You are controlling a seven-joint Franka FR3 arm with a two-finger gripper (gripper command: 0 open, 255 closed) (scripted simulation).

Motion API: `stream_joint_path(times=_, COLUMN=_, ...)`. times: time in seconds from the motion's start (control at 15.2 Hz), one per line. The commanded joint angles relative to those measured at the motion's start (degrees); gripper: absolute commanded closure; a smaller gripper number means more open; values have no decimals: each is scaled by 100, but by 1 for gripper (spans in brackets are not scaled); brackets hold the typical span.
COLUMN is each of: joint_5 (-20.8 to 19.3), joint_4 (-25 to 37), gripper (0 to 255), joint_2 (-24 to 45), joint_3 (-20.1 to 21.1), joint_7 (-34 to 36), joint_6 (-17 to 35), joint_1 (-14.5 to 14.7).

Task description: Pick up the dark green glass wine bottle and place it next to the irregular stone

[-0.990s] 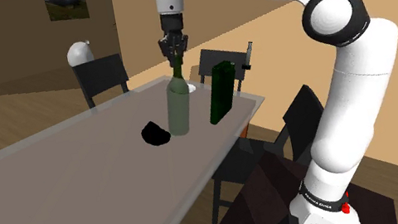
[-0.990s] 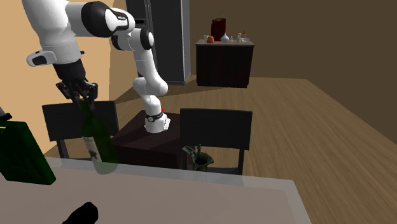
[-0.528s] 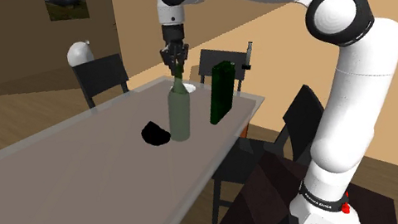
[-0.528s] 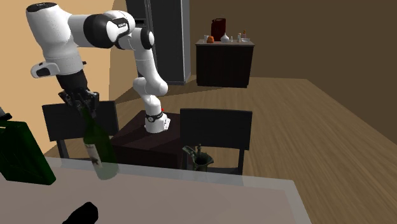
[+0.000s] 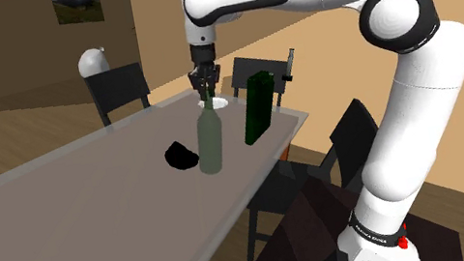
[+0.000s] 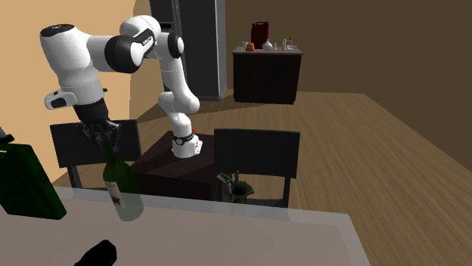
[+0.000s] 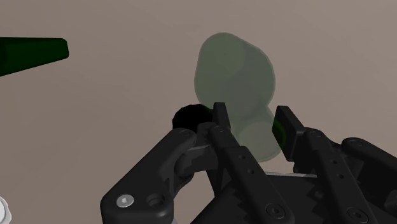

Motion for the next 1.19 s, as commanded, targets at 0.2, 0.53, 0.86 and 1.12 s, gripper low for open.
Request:
stream_joint_path(times=0.2, joint_5=1, joint_4=-393, gripper=255, joint_2=-10, joint_3=-3, joint_7=1, joint_6=390, joint_1=-4)
stream_joint_path(times=0.53, joint_5=-9, joint_4=-744, gripper=255, joint_2=19, joint_3=-4, joint_7=8, joint_6=768, joint_1=-5)
stream_joint_path(times=0.86, joint_5=-23, joint_4=-994, gripper=255, joint_2=63, joint_3=-6, joint_7=18, joint_6=1060, joint_1=-3)
stream_joint_path(times=1.12, joint_5=-24, joint_4=-993, gripper=255, joint_2=64, joint_3=-6, joint_7=19, joint_6=1060, joint_1=-3)
